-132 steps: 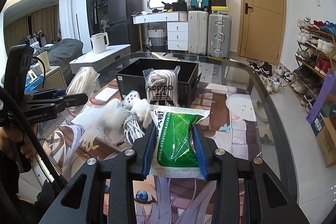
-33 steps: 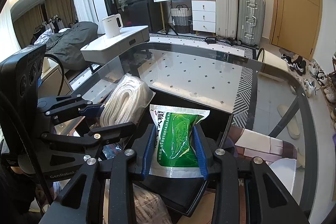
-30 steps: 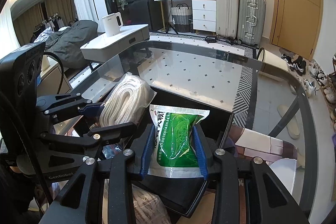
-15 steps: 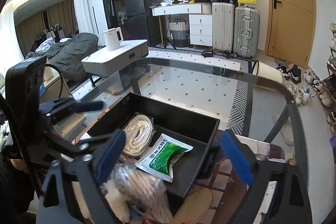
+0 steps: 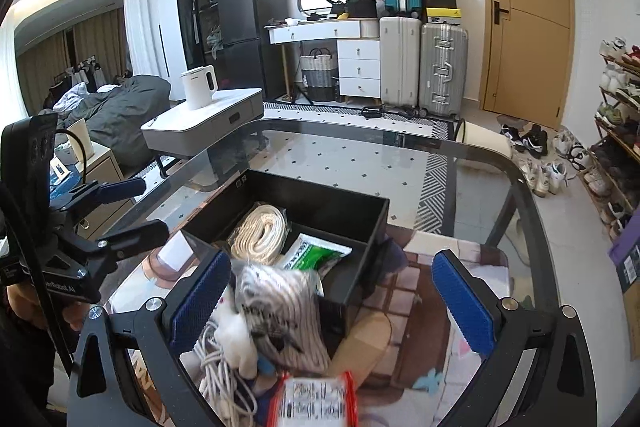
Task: Organize soft objects
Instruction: 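Move both tools back toward the remaining items on the table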
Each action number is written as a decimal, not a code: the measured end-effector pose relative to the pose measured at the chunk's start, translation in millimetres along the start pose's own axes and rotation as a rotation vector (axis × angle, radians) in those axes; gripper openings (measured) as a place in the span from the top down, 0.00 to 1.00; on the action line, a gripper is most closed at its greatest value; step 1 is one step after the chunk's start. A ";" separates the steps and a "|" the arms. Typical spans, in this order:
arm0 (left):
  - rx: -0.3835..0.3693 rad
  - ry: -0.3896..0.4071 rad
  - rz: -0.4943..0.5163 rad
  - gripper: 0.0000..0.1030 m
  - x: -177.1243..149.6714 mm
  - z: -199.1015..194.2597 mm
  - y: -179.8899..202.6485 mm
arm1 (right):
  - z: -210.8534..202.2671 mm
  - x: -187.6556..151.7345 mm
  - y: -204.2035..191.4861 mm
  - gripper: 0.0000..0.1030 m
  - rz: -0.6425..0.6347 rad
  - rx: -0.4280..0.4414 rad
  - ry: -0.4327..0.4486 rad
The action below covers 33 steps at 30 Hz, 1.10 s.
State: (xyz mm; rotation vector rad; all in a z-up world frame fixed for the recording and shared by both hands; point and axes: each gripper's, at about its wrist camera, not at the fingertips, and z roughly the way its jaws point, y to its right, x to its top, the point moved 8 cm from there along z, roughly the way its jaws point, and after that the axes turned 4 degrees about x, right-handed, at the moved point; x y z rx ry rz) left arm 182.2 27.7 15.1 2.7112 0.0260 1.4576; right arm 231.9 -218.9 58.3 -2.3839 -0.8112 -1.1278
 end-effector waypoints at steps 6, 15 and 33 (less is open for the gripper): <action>0.015 -0.006 -0.018 0.00 -14.9 -11.2 -8.6 | -17.5 -14.5 -1.3 0.01 0.017 -0.017 0.008; 0.017 -0.010 -0.033 0.00 -35.4 -21.0 -9.6 | -38.3 -41.2 -2.7 0.01 0.034 -0.052 0.013; 0.026 -0.028 -0.045 0.00 -74.8 -29.1 -5.5 | -37.7 -81.9 -1.9 0.01 0.038 -0.068 -0.030</action>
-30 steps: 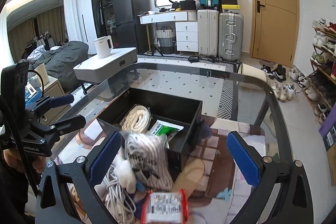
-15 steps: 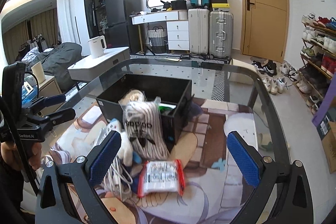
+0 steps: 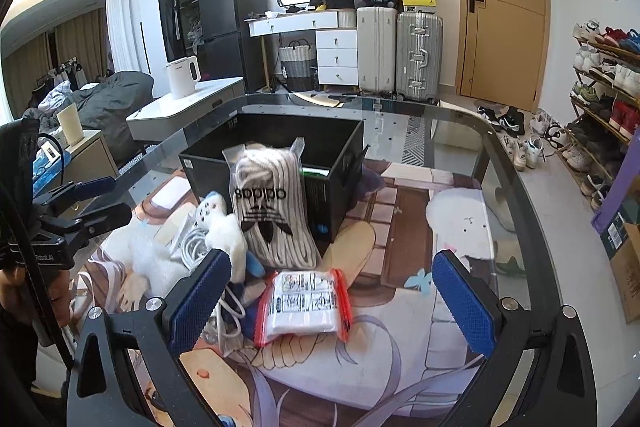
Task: Organize soft objects
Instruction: 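Move both tools back toward the remaining items on the table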
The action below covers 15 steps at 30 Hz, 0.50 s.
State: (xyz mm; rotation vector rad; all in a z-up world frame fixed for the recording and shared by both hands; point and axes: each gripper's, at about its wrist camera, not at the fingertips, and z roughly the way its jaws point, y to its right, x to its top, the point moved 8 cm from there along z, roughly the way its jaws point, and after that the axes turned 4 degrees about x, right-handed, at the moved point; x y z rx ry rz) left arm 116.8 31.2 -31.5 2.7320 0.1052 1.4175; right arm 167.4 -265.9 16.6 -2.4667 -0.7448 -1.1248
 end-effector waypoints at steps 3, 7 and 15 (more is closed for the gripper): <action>0.003 -0.011 0.015 0.00 -3.6 0.4 2.4 | 2.3 -3.9 0.4 0.01 -0.004 -0.005 -0.011; 0.004 -0.028 0.033 0.00 -10.6 2.0 6.7 | 1.0 -7.5 1.5 0.01 -0.009 -0.014 -0.017; -0.020 -0.058 0.085 0.00 -22.2 1.6 18.2 | 2.1 -12.0 2.3 0.01 0.000 -0.008 -0.022</action>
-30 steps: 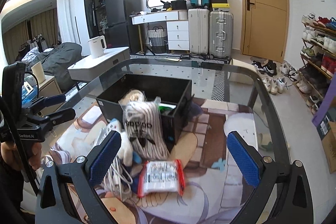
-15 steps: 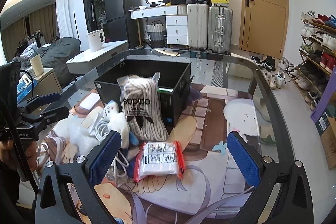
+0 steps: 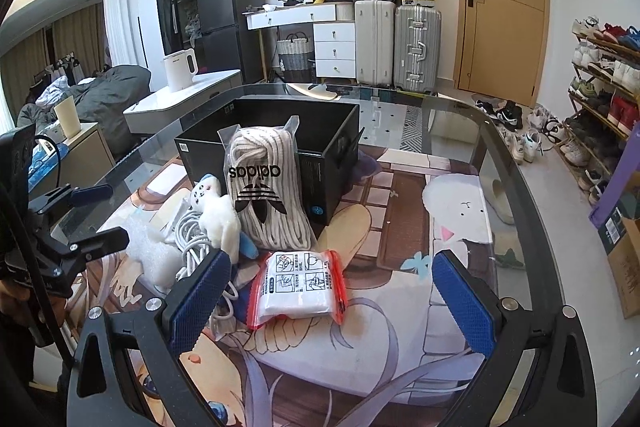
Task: Organize soft objects
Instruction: 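Move both tools back toward the remaining items on the table, then grasp the red-edged white packet with the right gripper while the left grasps the white foam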
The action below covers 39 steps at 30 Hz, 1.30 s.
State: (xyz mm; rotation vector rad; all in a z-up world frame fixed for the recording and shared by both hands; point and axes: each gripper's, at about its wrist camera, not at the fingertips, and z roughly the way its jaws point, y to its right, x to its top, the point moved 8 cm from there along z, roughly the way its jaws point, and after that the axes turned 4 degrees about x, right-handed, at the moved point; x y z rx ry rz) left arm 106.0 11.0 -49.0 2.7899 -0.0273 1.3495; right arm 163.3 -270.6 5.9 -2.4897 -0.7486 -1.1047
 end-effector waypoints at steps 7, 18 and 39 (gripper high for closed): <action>0.009 -0.015 0.029 0.00 -5.4 0.0 9.5 | 8.6 -5.9 -0.2 0.01 0.014 0.011 -0.019; -0.011 -0.045 0.048 0.00 -11.7 2.7 24.3 | 25.1 -19.5 6.3 0.01 0.048 -0.014 -0.102; -0.029 -0.130 0.060 0.00 -13.8 17.1 36.5 | 51.2 -37.4 -3.1 0.01 0.033 0.007 -0.188</action>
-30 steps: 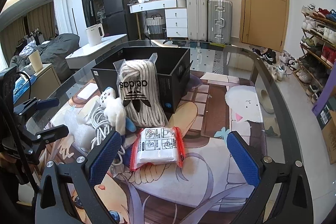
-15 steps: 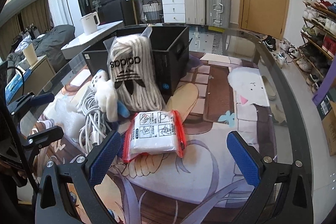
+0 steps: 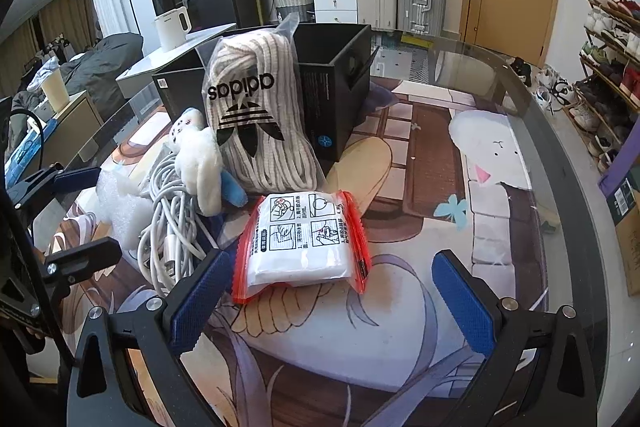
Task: Organize soft objects
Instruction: 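Grasp the red-edged white packet with the right gripper while the left grasps the white foam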
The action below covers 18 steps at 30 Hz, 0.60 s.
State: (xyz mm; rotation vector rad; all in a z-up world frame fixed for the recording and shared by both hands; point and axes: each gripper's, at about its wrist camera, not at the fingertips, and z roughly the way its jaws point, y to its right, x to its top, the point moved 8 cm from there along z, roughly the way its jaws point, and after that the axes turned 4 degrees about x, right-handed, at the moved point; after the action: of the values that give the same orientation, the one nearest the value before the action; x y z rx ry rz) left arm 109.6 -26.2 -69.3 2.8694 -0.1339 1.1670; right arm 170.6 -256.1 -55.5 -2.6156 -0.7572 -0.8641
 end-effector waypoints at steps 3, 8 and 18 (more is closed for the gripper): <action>0.008 -0.013 0.008 0.00 -0.9 3.4 1.1 | 1.8 -0.5 -0.7 0.01 -0.001 -0.004 -0.006; 0.018 -0.047 0.013 0.00 -3.3 9.7 0.6 | 5.3 0.7 -1.1 0.02 0.005 -0.006 -0.015; 0.027 -0.090 -0.017 0.00 -5.3 17.1 -3.0 | 8.2 -0.7 -7.1 0.19 -0.025 -0.003 -0.020</action>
State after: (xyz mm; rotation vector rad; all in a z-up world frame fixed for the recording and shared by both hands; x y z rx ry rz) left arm 118.0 -24.1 -85.3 2.9419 -0.0975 1.0447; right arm 170.0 -247.1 -61.7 -2.6271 -0.7957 -0.8473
